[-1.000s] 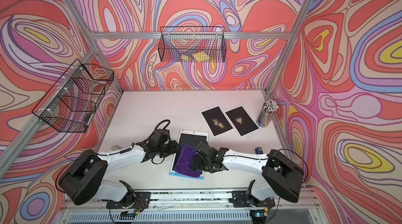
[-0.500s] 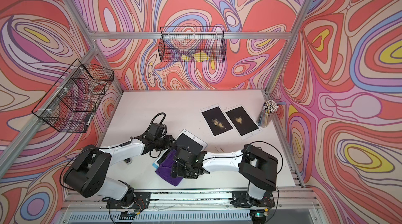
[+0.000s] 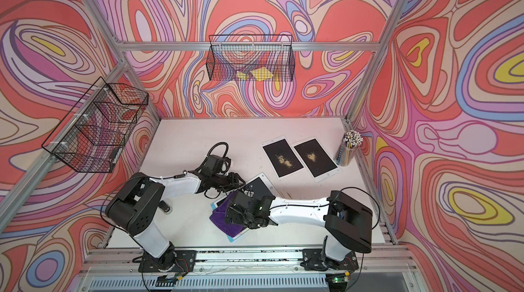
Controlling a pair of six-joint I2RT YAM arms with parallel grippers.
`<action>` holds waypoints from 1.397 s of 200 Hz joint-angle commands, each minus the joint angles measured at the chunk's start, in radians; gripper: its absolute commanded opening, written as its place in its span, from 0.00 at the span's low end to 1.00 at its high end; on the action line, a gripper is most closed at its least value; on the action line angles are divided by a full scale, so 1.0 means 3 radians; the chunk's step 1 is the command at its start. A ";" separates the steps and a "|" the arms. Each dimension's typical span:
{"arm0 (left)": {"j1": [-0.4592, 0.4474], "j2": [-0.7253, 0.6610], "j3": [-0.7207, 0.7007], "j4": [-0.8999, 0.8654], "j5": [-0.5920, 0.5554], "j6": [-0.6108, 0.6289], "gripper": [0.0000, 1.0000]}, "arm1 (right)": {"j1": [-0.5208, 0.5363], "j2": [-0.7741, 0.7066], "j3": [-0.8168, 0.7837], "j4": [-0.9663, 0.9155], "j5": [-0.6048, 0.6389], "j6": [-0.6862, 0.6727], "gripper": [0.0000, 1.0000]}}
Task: Wipe the drawing tablet
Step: Adjust the drawing tablet at the center of the board.
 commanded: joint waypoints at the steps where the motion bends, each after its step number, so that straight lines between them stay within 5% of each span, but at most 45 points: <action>1: -0.0093 0.0203 0.0072 -0.0233 0.0281 0.0095 0.54 | -0.0013 -0.0085 0.0121 -0.0082 0.0190 -0.0026 0.98; 36: -0.0087 0.0096 0.0151 -0.0622 -0.0068 0.0309 0.56 | -0.0168 -0.0271 0.0191 -0.0480 0.0297 -0.0125 0.98; 76: -0.0032 -0.0408 0.0333 -0.1414 -0.0795 0.0616 0.61 | -0.0837 -0.0819 -0.0093 -0.0956 0.0275 -0.0494 0.97; 148: 0.0005 -0.1279 0.0097 -0.2102 -0.0990 0.0450 0.61 | -0.1622 -0.0750 -0.0403 -0.1039 0.0064 -0.1337 0.96; 219: 0.0005 -0.1626 -0.0861 -0.1535 -0.0710 -0.0249 0.62 | -0.1701 -0.0603 -0.0713 -0.0723 -0.0075 -0.1452 0.96; 279: 0.0087 -0.1160 -0.0838 -0.1141 -0.0744 -0.0233 0.62 | -0.1693 -0.0831 -0.1155 -0.0297 -0.0590 -0.1089 0.94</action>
